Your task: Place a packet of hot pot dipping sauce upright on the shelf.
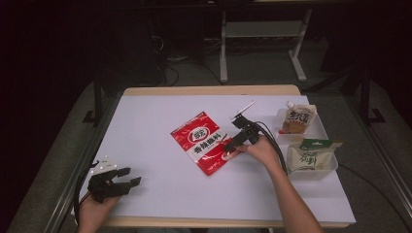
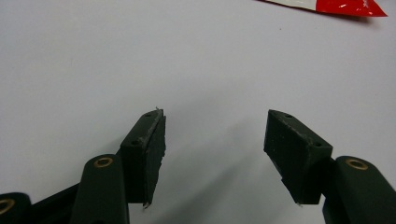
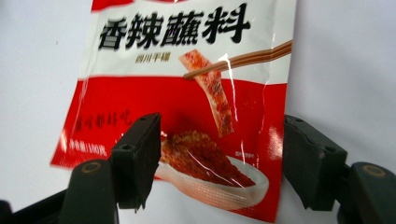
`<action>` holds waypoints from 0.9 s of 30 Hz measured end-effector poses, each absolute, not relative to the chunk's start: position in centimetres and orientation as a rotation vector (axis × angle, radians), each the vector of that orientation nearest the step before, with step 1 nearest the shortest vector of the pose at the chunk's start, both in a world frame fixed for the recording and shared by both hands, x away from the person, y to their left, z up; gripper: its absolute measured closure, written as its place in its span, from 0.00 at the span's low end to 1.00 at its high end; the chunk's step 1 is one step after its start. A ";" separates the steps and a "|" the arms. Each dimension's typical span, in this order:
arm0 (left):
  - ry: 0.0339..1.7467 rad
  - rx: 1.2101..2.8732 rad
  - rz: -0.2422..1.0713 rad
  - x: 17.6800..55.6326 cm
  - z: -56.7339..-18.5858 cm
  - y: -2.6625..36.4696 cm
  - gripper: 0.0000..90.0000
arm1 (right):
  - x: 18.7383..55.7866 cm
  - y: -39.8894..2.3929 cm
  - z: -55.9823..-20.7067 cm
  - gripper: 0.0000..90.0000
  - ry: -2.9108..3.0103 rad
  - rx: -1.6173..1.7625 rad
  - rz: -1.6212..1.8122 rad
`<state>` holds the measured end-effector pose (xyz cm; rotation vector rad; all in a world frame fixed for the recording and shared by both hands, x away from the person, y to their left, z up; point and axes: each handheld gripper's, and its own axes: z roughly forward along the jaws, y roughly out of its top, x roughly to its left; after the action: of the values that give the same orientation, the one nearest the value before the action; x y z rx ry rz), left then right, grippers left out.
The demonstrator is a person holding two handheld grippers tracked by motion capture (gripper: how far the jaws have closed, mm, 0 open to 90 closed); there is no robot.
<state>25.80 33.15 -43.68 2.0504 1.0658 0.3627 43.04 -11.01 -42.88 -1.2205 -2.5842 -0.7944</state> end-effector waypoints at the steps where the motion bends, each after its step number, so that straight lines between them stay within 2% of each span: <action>1: 1.067 2.050 0.362 25.8 -43.7 33.2 0.43 | 42.9 -11.0 -42.9 0.35 -2.576 -1.227 -0.789; 27: 1.042 2.063 0.367 26.0 -43.6 32.9 0.43 | 38.0 -9.3 -43.1 0.36 -2.532 -1.166 -0.810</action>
<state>25.98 32.95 -43.61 2.0631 1.0422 0.3675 38.02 -9.26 -43.08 -1.1655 -2.5325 -0.8102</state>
